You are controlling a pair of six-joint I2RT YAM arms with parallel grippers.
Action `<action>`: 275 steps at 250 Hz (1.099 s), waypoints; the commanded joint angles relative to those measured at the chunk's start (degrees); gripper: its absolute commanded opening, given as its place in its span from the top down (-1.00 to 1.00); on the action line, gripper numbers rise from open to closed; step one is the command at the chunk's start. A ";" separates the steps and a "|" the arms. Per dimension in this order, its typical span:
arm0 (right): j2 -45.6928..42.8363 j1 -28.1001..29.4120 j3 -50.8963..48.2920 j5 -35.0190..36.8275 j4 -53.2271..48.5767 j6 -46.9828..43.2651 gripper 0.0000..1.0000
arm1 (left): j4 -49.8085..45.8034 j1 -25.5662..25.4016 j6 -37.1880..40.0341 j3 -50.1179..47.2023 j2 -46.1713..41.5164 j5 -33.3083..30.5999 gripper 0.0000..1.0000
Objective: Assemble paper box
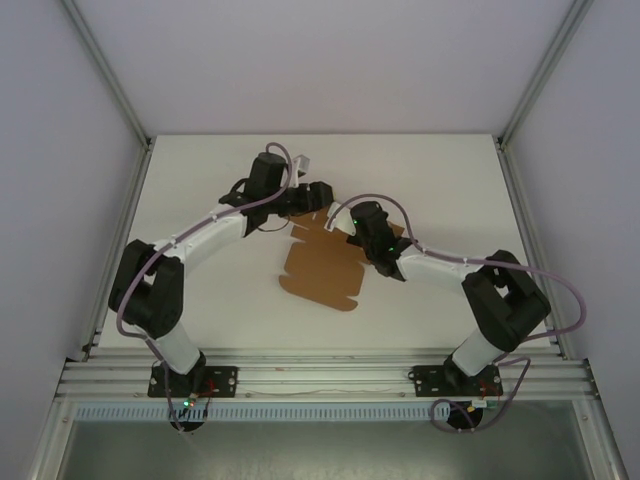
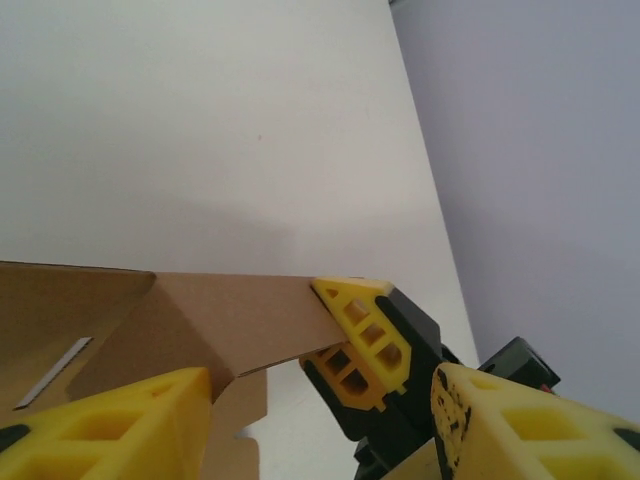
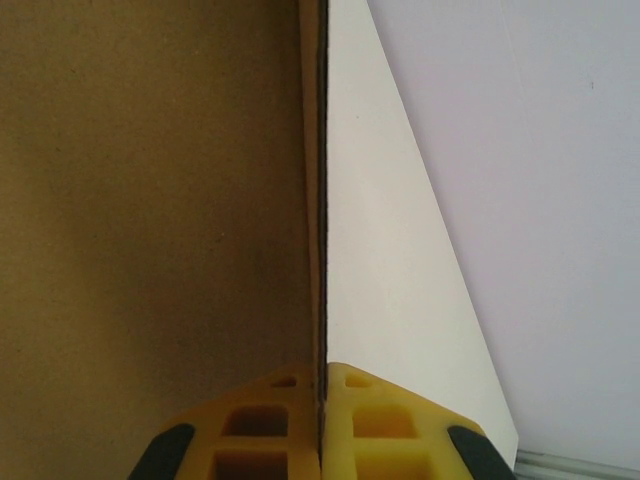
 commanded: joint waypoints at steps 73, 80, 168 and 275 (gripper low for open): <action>-4.35 0.86 -3.52 -9.47 10.18 6.01 1.00 | 25.62 -2.05 -17.43 -7.57 2.11 2.64 -0.12; -4.72 0.88 -3.79 -10.21 10.91 6.64 1.00 | 28.21 -2.08 -18.60 -8.32 2.27 2.75 -0.12; -8.13 0.36 -5.06 -17.46 14.58 14.03 1.00 | 50.69 -2.97 -28.93 -13.74 2.78 0.29 -0.11; -11.58 -2.74 -5.58 -20.33 12.21 18.53 1.00 | 38.08 -2.81 -18.03 -14.49 -3.89 -1.03 -0.32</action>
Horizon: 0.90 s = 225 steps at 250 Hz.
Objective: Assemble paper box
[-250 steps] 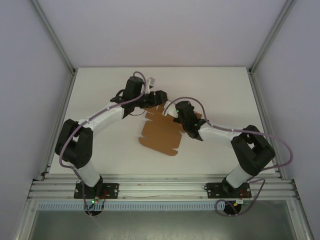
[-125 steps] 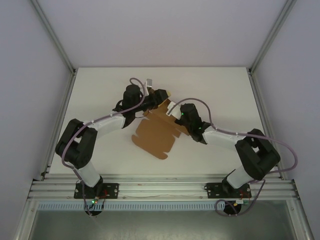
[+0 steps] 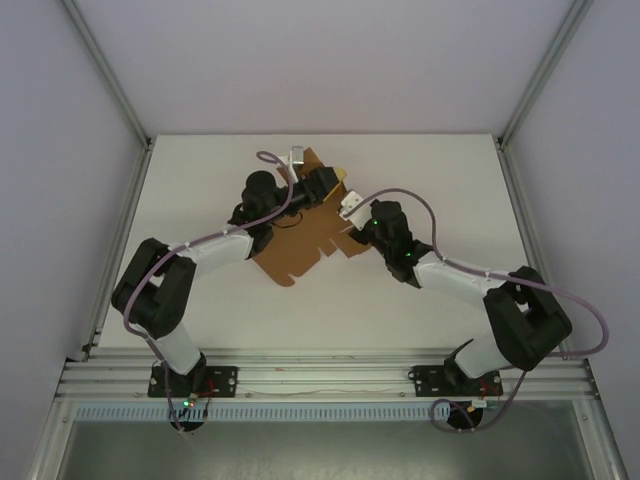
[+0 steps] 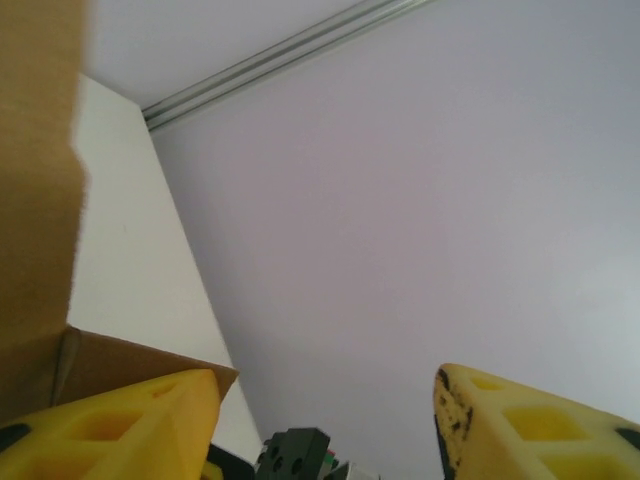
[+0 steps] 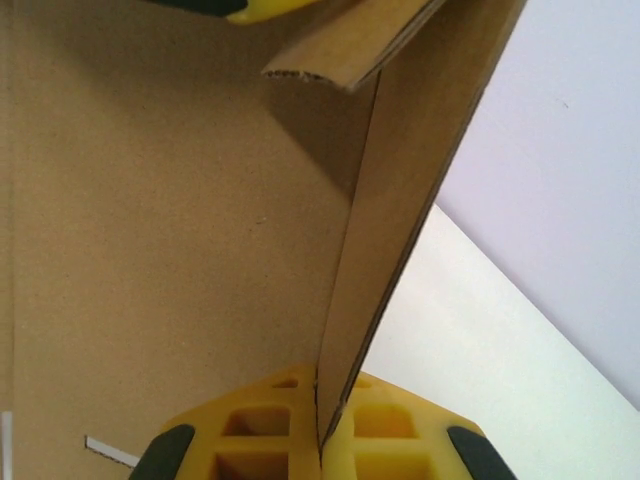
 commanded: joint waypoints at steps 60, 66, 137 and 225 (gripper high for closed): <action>-5.43 -1.84 0.85 -3.02 -5.25 -5.63 1.00 | -47.19 3.19 29.84 -2.64 -23.52 -19.03 -1.00; -5.62 -2.16 1.18 -3.21 -6.31 -5.83 1.00 | -49.26 3.85 30.73 -3.20 -25.11 -21.09 -1.00; -5.80 -3.73 5.09 -7.50 -15.55 -8.49 1.00 | -59.04 16.87 35.13 -8.50 -26.14 -25.15 -1.00; -3.36 -3.77 6.97 -7.18 -15.72 -6.89 1.00 | -46.56 17.49 42.04 -10.32 -18.57 -5.84 -0.94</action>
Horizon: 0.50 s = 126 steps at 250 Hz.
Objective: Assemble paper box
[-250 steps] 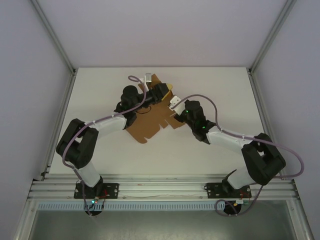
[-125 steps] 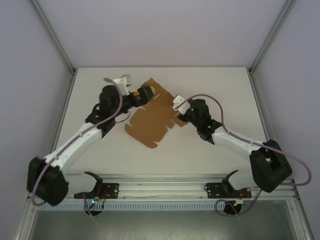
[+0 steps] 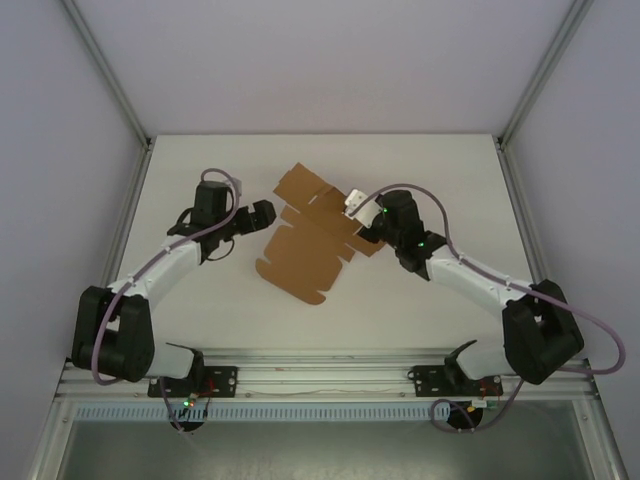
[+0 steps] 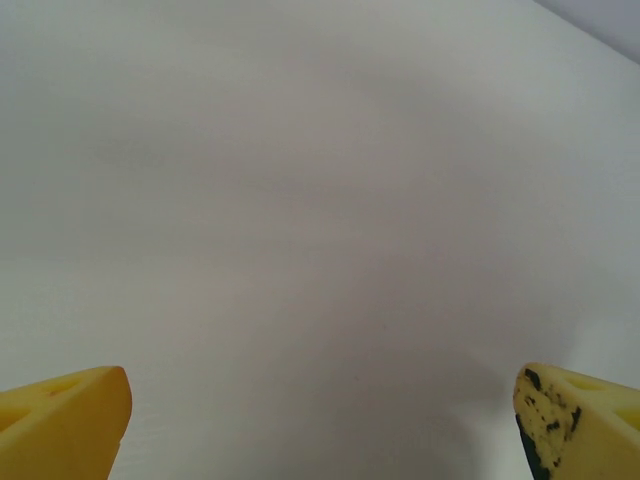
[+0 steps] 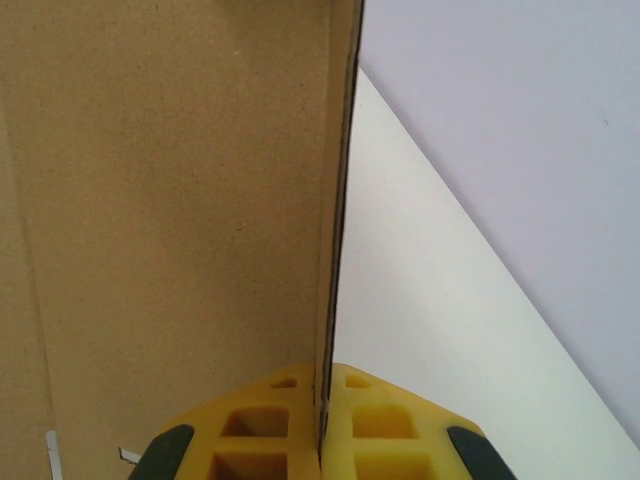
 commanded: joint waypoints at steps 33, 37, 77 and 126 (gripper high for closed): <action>1.89 -0.15 2.95 0.16 -1.13 0.28 1.00 | 9.71 -0.62 3.31 -3.67 -1.02 12.36 -0.91; 1.92 -0.14 3.02 0.14 -1.13 0.29 1.00 | 9.77 -0.74 3.43 -3.71 -0.96 12.49 -0.91; 1.94 -0.20 3.42 -0.29 -0.60 0.99 1.00 | 9.89 -3.17 5.02 -3.05 0.55 13.51 -0.87; 1.62 0.40 2.33 -0.74 1.42 2.59 1.00 | 14.44 -5.86 3.68 -2.18 3.27 16.27 -0.86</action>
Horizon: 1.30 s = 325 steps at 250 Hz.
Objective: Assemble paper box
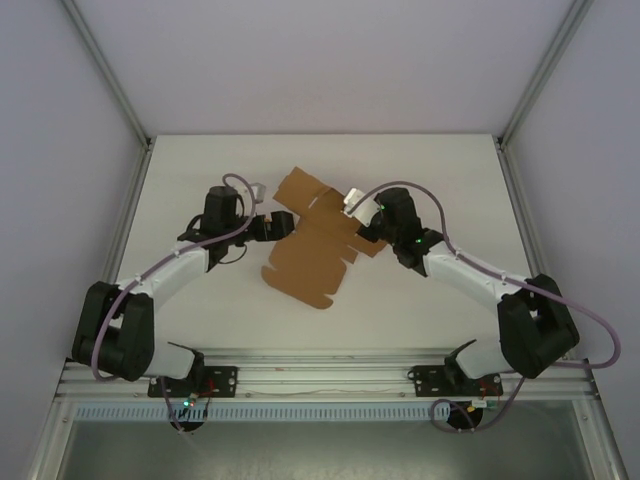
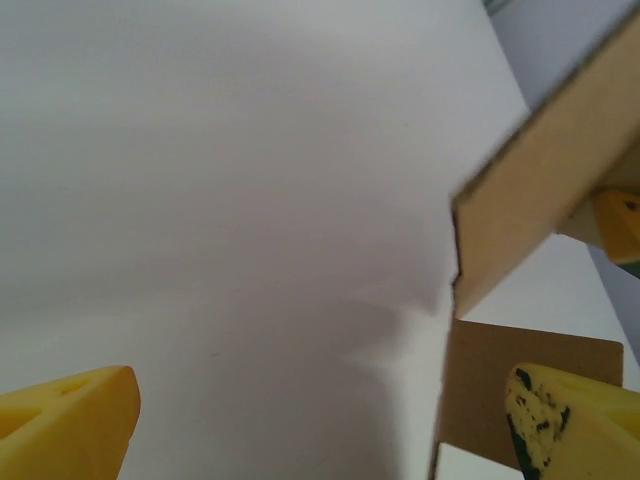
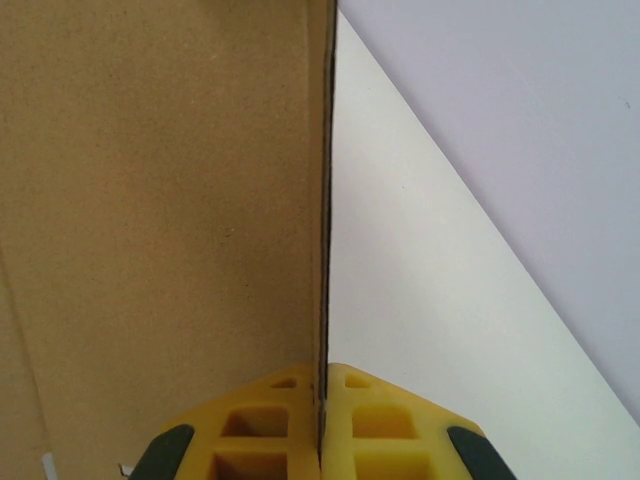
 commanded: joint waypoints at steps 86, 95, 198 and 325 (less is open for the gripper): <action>-2.50 0.75 -0.06 -5.71 4.47 5.54 1.00 | 22.09 -2.87 -7.36 -1.03 8.97 12.75 -0.41; -2.40 0.76 -0.13 -6.06 4.75 5.88 1.00 | 22.55 -3.03 -7.43 -1.10 9.05 12.46 -0.34; -2.27 0.41 1.43 -4.26 3.02 5.90 1.00 | 17.72 -3.33 -5.66 -0.95 8.40 8.58 0.51; -4.06 -3.60 1.00 -1.94 -6.75 5.21 0.67 | 12.55 -3.29 -3.81 -0.20 7.31 4.99 1.00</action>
